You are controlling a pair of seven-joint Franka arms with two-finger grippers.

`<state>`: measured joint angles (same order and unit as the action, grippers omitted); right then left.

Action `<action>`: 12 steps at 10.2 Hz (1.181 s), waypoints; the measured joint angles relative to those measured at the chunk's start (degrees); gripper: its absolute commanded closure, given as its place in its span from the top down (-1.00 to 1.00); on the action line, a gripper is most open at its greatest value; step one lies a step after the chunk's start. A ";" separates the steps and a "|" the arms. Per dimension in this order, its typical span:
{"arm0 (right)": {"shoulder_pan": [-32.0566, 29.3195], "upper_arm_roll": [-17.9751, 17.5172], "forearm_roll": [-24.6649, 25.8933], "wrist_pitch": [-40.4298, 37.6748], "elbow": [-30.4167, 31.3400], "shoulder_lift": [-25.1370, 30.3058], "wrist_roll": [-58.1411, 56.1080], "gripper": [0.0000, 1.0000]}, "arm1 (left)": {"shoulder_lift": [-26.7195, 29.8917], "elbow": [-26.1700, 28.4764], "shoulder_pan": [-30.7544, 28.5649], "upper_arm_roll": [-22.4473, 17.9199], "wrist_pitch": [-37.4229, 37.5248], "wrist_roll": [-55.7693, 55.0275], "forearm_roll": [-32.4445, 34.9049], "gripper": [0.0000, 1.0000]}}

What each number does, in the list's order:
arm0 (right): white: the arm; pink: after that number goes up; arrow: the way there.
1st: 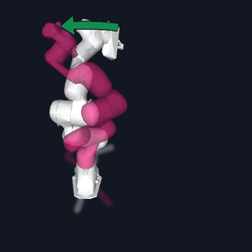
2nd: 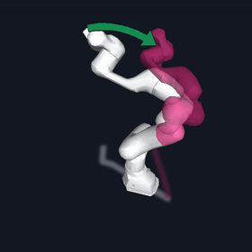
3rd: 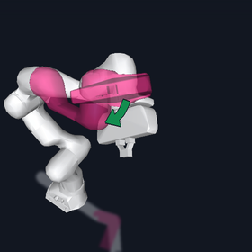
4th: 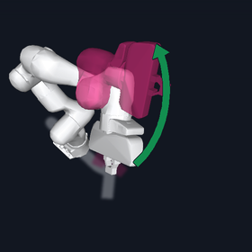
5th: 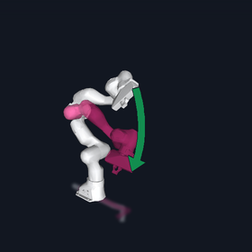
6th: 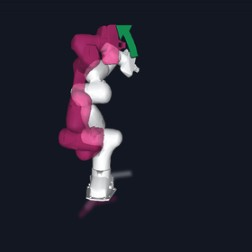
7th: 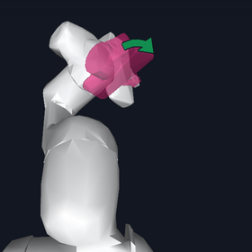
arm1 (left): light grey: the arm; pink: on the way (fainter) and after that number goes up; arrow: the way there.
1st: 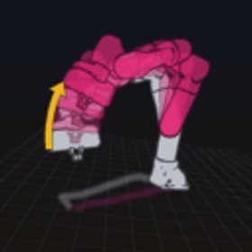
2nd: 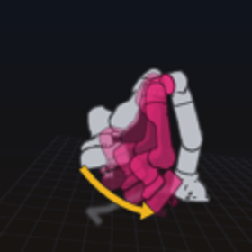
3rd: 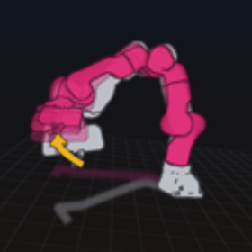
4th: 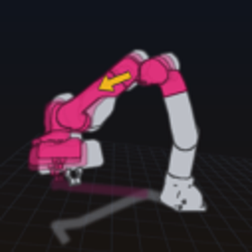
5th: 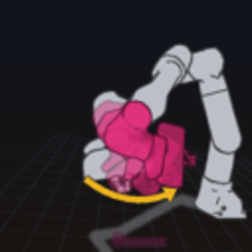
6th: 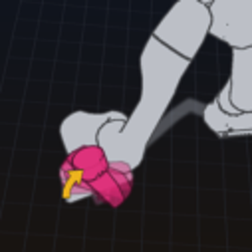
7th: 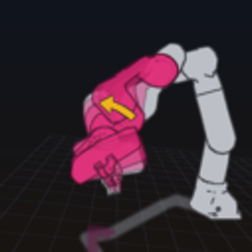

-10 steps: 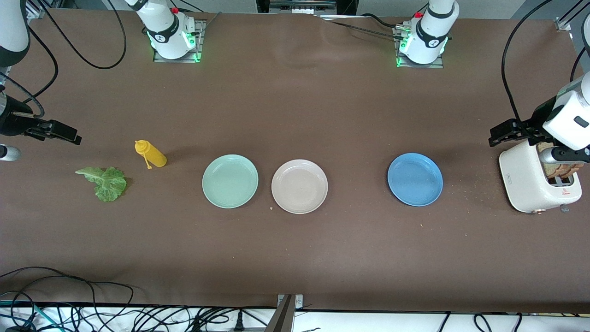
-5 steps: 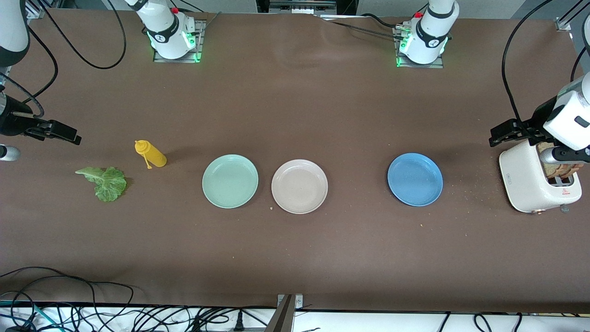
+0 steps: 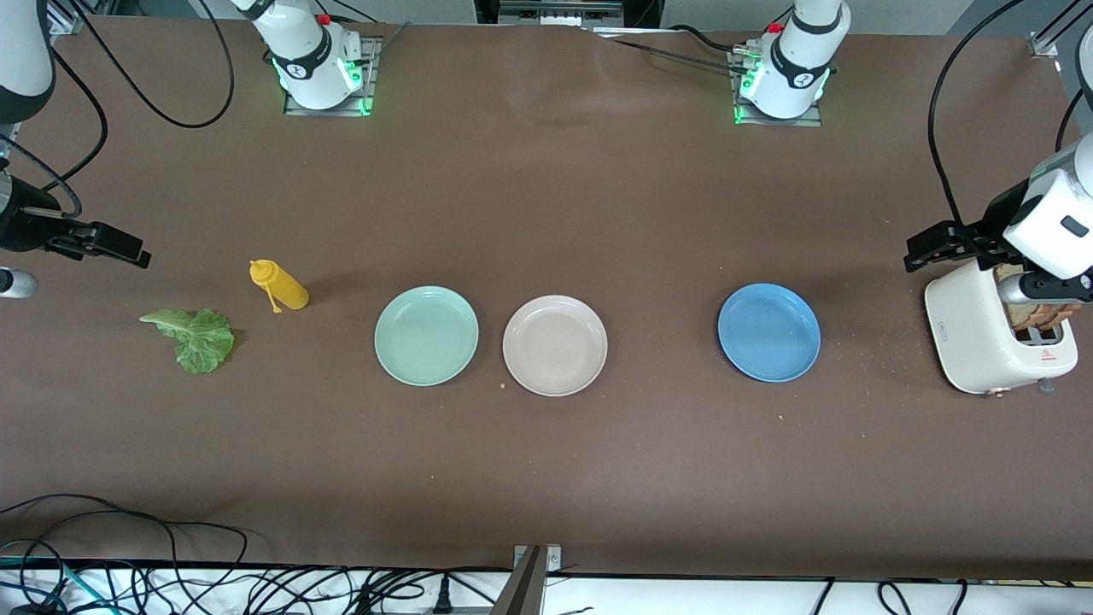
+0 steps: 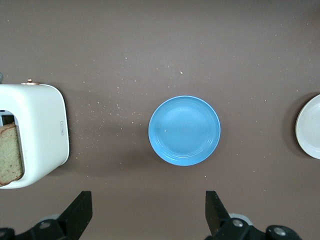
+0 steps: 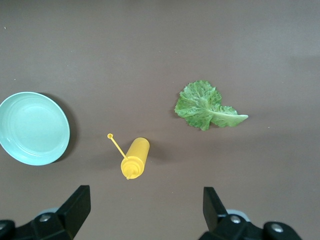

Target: Make sandwich on beige plate with both arms

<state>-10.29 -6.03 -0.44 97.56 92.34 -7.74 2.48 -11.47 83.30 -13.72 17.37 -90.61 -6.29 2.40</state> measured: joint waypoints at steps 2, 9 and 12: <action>-0.01 0.01 0.00 -0.02 0.01 -0.01 0.00 1.00 | -3.60 0.17 0.02 -0.02 -1.39 0.00 0.02 1.00; -0.05 0.07 0.00 -0.05 0.01 -0.02 0.00 1.00 | -7.39 0.03 -9.40 -0.92 -2.00 7.75 7.39 1.00; -0.07 0.09 0.00 -0.05 0.01 -0.02 0.00 1.00 | -9.35 0.04 -14.73 -0.94 -4.55 8.00 9.21 1.00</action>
<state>-10.36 -5.94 -0.44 97.51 92.35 -7.76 2.48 -20.82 83.34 -28.45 16.43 -95.16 1.71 11.61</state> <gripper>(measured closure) 0.000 0.000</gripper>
